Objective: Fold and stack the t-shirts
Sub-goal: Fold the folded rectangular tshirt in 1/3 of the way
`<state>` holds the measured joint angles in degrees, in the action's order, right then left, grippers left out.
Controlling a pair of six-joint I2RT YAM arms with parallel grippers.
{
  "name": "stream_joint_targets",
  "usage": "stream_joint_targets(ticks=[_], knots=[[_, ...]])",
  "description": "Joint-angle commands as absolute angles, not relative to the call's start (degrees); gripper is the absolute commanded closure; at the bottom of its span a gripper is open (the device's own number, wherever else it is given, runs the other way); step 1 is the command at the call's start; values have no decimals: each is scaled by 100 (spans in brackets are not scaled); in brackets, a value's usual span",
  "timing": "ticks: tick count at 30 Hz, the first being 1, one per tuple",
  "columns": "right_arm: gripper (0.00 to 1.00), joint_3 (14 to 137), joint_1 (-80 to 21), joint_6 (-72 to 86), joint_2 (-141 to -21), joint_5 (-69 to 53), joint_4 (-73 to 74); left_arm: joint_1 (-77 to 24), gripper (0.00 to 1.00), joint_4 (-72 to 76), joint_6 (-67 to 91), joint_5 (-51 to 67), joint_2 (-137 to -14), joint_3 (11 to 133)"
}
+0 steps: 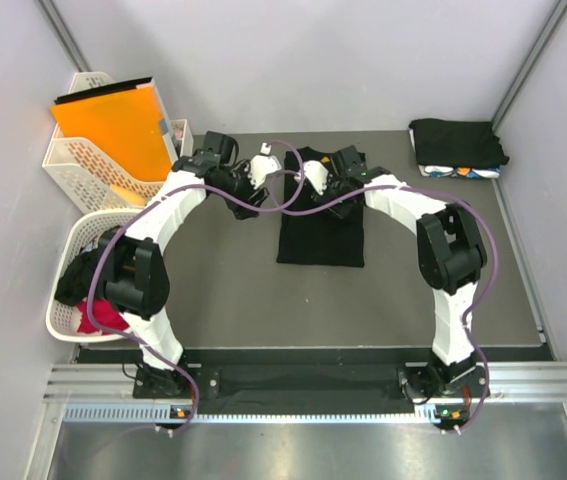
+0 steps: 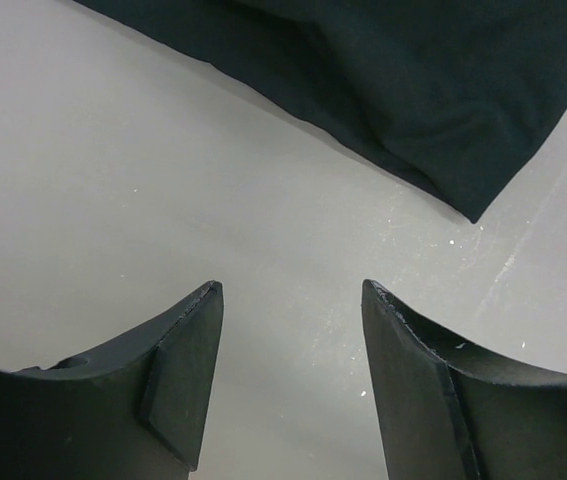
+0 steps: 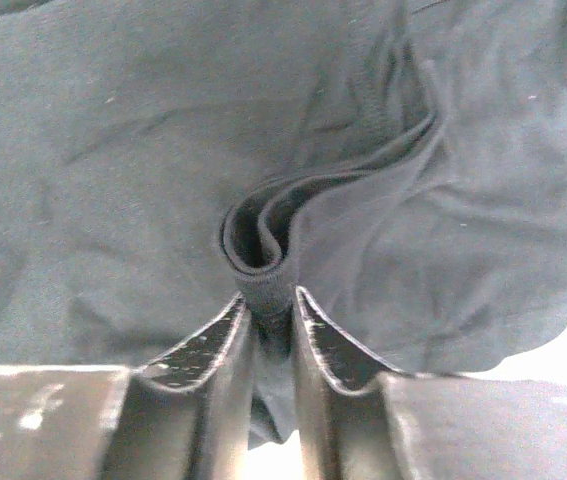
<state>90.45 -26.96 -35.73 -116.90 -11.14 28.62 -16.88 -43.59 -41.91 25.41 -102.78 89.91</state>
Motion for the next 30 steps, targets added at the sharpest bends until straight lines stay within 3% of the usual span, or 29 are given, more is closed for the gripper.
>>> stream_joint_targets(ticks=[1,30], knots=[[82,9413,-2707,-3480,-11567,-1020,2558,-1705,37,-4245,-4236,2619,-10169,9193],[85,9018,-2610,-3894,-11399,834,1740,-1705,36,-4386,-4333,2812,-10547,9633]])
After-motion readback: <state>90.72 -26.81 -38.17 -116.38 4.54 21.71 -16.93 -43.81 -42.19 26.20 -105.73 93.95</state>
